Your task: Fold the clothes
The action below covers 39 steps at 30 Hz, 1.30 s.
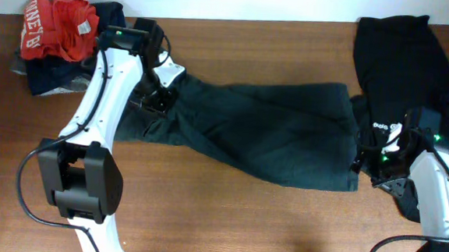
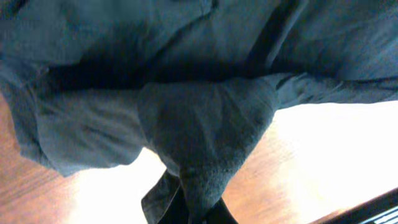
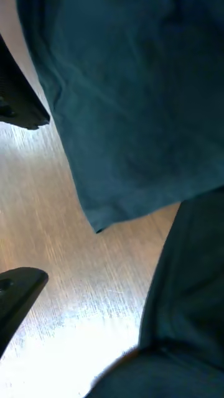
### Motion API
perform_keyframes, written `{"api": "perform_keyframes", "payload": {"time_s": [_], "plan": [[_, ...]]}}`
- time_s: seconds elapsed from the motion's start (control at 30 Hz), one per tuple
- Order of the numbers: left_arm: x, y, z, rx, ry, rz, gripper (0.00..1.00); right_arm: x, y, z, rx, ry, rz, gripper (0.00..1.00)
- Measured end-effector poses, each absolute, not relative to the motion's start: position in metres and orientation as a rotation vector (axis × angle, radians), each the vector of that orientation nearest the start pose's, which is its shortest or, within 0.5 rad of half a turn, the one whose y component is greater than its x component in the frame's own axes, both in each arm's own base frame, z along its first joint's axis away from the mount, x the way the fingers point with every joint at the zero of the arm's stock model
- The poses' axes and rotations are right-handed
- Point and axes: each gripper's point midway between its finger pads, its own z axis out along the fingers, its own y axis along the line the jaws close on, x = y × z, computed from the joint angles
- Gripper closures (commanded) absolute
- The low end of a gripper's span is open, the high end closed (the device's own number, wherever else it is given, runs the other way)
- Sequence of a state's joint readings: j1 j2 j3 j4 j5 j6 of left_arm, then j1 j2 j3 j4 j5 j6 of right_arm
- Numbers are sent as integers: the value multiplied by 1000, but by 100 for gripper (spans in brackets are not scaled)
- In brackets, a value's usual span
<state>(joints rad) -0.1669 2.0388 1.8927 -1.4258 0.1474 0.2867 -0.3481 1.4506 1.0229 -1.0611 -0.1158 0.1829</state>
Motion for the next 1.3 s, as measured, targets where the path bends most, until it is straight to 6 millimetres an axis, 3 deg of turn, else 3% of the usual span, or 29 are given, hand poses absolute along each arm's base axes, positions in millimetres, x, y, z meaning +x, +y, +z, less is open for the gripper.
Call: {"api": "perform_keyframes", "payload": {"time_s": [0.53, 0.93, 1.3], "plan": [[394, -93, 129, 702, 2987, -221, 99, 224, -65, 33, 931, 2984, 140, 36], [395, -94, 129, 701, 2981, -220, 99, 240, -69, 11, 880, 2884, 139, 49], [398, -94, 129, 701, 2973, -217, 99, 234, -67, -2, 862, 2869, 136, 55]]}}
